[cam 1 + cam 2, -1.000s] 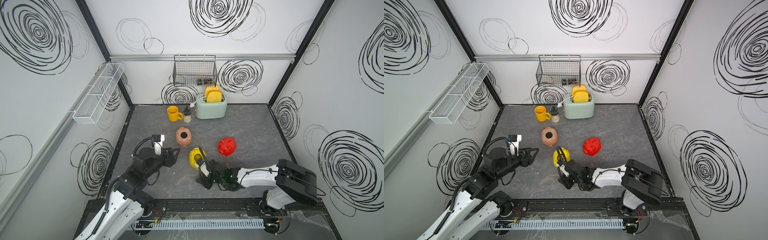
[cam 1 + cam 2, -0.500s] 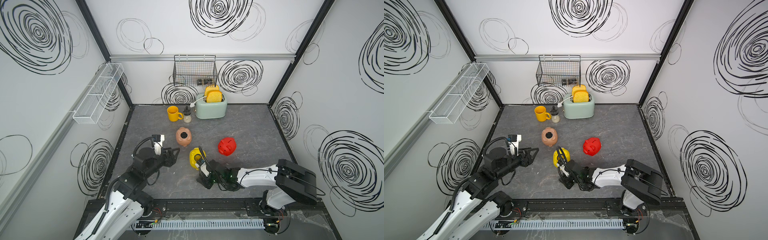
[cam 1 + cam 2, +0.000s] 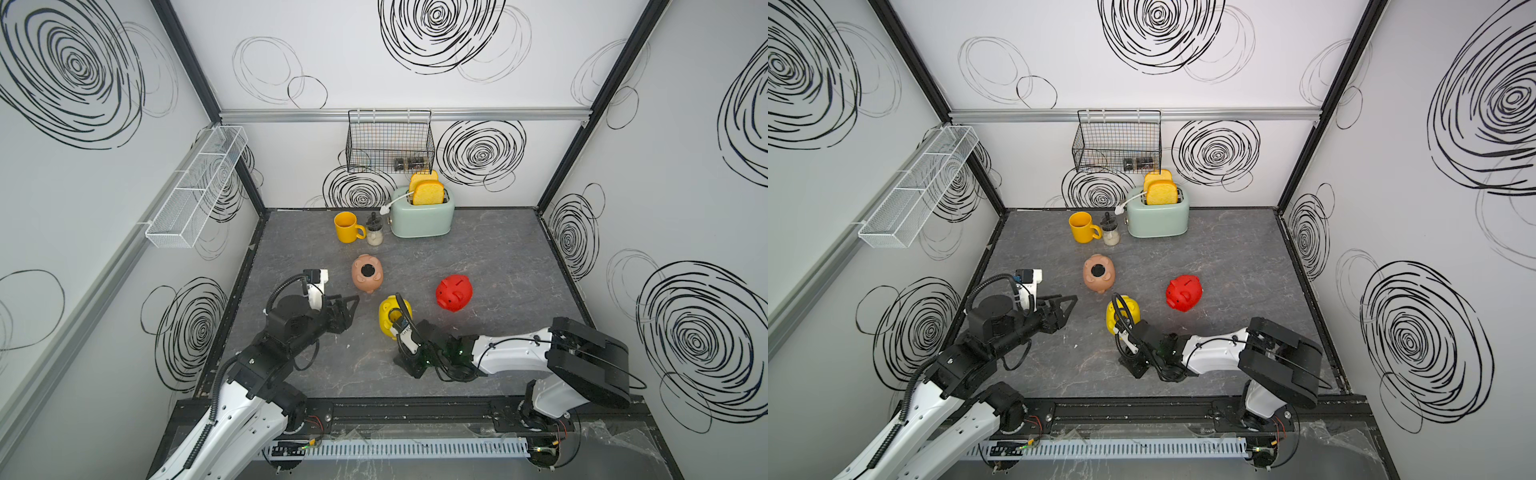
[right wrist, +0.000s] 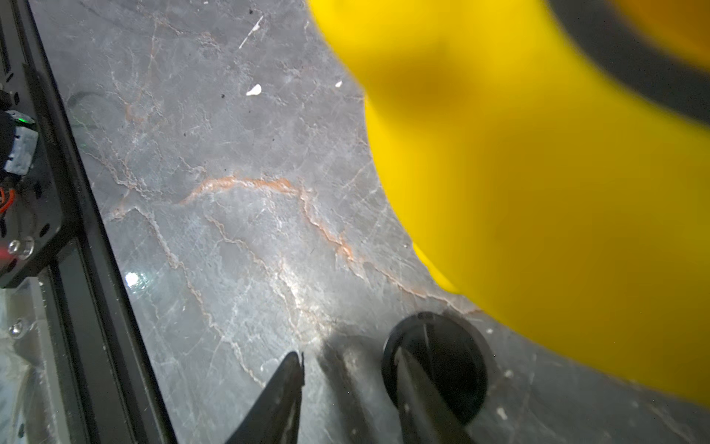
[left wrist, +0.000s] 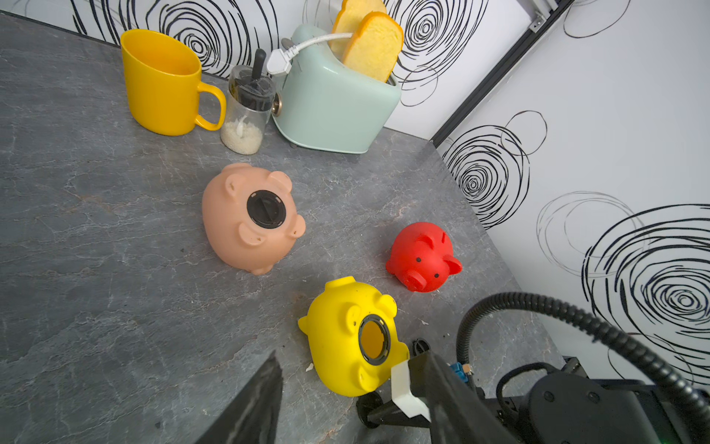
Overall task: Close piggy banks
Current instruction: Move the knob to the center of the board.
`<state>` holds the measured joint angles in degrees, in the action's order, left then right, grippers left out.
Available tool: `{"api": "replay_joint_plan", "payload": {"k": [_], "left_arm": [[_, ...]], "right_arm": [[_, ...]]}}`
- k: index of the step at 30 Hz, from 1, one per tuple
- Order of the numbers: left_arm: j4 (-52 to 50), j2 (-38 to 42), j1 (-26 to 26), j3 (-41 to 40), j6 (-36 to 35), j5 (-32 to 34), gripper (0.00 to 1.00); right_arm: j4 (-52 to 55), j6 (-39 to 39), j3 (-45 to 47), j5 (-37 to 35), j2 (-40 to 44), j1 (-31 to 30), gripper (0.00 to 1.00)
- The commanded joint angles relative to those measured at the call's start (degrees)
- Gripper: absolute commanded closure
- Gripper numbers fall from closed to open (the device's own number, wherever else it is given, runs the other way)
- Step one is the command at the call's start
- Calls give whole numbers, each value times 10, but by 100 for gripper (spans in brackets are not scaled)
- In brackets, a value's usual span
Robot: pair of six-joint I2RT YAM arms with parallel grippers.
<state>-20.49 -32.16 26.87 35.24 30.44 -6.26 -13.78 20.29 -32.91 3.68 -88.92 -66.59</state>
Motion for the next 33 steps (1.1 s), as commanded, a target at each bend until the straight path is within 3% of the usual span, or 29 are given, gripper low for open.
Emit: {"api": "replay_joint_plan", "payload": {"k": [1, 33], "left_arm": [[5, 4, 1, -3, -3, 9, 37], [1, 8, 15, -4, -2, 28, 35]], "right_arm": [[13, 3, -12, 0, -7, -1, 57], [138, 147, 57, 33, 100, -27, 56]]}}
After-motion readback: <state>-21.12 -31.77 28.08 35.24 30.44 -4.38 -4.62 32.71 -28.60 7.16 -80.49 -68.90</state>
